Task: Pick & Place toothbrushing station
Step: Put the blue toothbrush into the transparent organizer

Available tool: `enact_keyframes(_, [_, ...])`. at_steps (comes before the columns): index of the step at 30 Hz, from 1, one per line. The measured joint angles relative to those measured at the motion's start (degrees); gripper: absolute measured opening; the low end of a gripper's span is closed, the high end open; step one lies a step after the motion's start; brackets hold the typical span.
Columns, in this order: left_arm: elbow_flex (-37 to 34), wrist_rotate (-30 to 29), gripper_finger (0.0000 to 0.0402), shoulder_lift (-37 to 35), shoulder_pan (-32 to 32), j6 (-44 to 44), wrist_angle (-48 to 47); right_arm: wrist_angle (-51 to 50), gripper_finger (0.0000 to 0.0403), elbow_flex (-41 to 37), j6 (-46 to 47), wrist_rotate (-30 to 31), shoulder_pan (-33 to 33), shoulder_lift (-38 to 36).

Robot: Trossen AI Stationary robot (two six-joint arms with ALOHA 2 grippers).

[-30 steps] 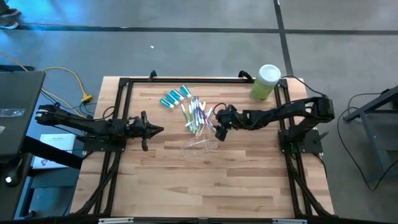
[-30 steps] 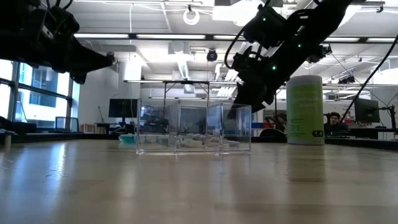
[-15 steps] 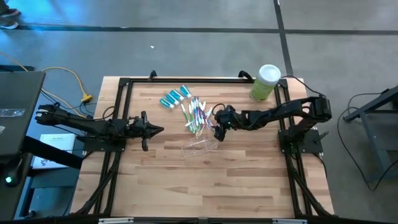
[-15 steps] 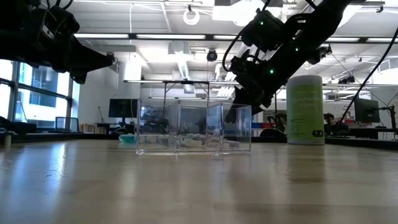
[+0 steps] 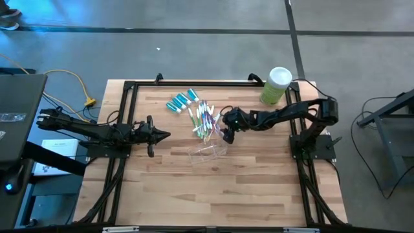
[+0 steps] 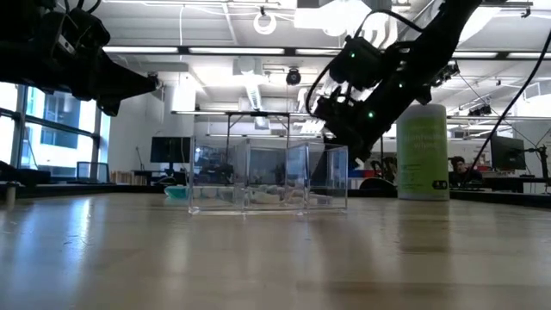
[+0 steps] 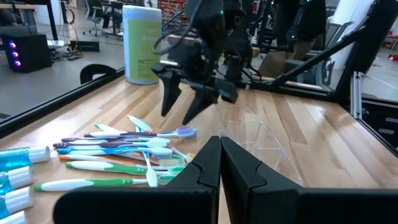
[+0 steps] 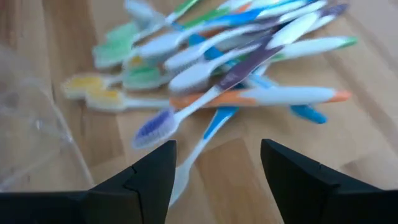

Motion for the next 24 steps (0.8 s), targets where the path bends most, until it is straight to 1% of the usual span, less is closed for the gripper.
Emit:
enact_keyframes(5, [0.0, 0.0, 0.0003, 0.0, 0.0, 0.0, 0.0, 4.3, 0.0225, 0.0, -1.2, -0.2, 1.4, 2.4])
enact_keyframes(8, [0.0, 0.0, 0.0003, 0.0, 0.0, 0.0, 0.0, 4.9, 0.0225, 0.0, -1.3, 0.3, 1.6, 2.7])
enact_keyframes(14, [0.0, 0.0, 0.0003, 0.0, 0.0, 0.0, 0.0, 4.3, 0.0225, 0.0, -1.2, 5.5, 1.6, 2.7])
enact_keyframes(21, [0.0, 0.0, 0.0003, 0.0, 0.0, -0.9, 0.0, 3.0, 0.0225, 0.0, -1.2, 6.0, 3.7, 2.7])
enact_keyframes(24, [0.0, 0.0, 0.0003, 0.0, 0.0, -0.9, 0.0, 3.5, 0.0225, 0.0, -1.2, 8.9, 5.3, 3.9])
